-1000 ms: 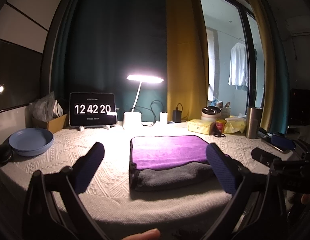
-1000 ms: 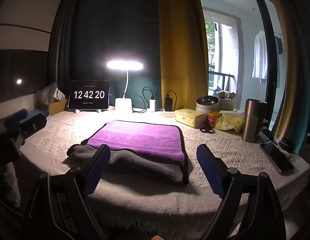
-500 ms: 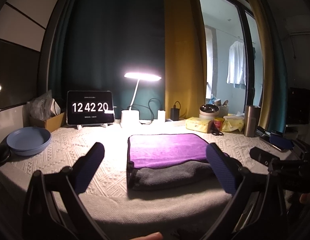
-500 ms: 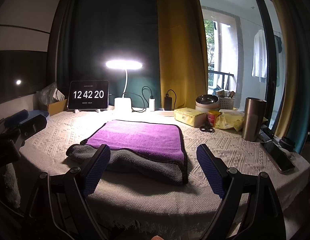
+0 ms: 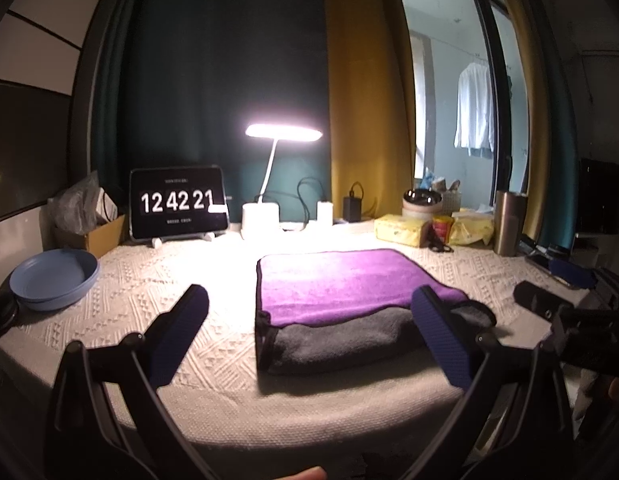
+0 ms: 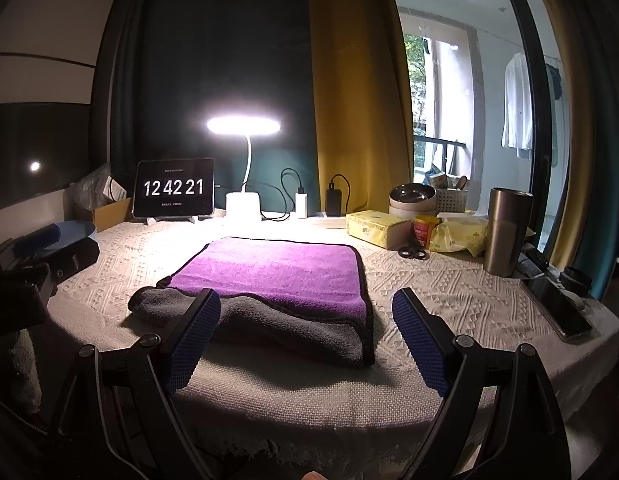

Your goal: Fold towel

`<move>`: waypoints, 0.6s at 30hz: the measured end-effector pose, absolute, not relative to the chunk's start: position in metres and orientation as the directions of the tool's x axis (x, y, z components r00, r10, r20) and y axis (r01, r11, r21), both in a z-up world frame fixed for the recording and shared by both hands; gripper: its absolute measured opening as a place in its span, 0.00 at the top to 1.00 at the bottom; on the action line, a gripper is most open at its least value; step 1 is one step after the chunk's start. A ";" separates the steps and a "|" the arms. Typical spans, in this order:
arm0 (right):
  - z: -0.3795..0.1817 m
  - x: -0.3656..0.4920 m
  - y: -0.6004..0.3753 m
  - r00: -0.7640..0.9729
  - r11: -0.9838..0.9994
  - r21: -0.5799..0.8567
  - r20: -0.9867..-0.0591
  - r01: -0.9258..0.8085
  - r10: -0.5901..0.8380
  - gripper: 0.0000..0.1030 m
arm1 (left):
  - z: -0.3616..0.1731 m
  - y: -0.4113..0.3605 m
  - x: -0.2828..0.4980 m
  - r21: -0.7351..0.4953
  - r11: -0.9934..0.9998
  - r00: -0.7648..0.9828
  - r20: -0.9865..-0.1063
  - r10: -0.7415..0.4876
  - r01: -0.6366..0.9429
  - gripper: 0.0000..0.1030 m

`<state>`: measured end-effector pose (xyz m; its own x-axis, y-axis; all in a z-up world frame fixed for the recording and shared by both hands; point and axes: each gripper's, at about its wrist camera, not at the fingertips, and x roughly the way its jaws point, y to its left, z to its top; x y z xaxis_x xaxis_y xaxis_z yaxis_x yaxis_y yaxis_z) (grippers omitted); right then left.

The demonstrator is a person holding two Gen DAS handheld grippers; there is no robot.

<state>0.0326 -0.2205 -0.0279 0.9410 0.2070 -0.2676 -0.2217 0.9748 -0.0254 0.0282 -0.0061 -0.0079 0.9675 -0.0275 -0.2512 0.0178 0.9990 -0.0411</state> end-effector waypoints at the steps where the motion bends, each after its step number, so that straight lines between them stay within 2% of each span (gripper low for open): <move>1: -0.029 0.034 -0.221 0.941 0.976 -0.022 -0.273 -0.217 0.203 0.12 | -0.009 -0.005 0.032 -0.044 0.999 0.964 -0.262 -0.032 0.022 0.01; 10: -0.045 0.070 -0.237 0.909 0.985 0.028 -0.381 -0.169 0.167 0.12 | -0.029 0.004 0.081 -0.074 0.997 0.911 -0.408 -0.064 0.037 0.01; 14: -0.056 0.092 -0.244 0.876 0.981 0.082 -0.441 -0.176 0.194 0.13 | -0.039 0.006 0.102 -0.092 0.994 0.877 -0.470 -0.095 0.058 0.02; 17: -0.063 0.108 -0.245 0.849 0.976 0.103 -0.482 -0.192 0.217 0.15 | -0.046 0.007 0.113 -0.095 0.993 0.854 -0.508 -0.110 0.072 0.02; 18: -0.065 0.112 -0.245 0.842 0.975 0.108 -0.492 -0.193 0.222 0.19 | -0.051 0.008 0.119 -0.104 0.991 0.839 -0.531 -0.123 0.079 0.02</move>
<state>0.1117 -0.2449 -0.0652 0.8417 0.2218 -0.4924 -0.1935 0.9751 0.1085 0.1186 0.0079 -0.0505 0.8387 -0.1229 -0.5305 0.0792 0.9914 -0.1044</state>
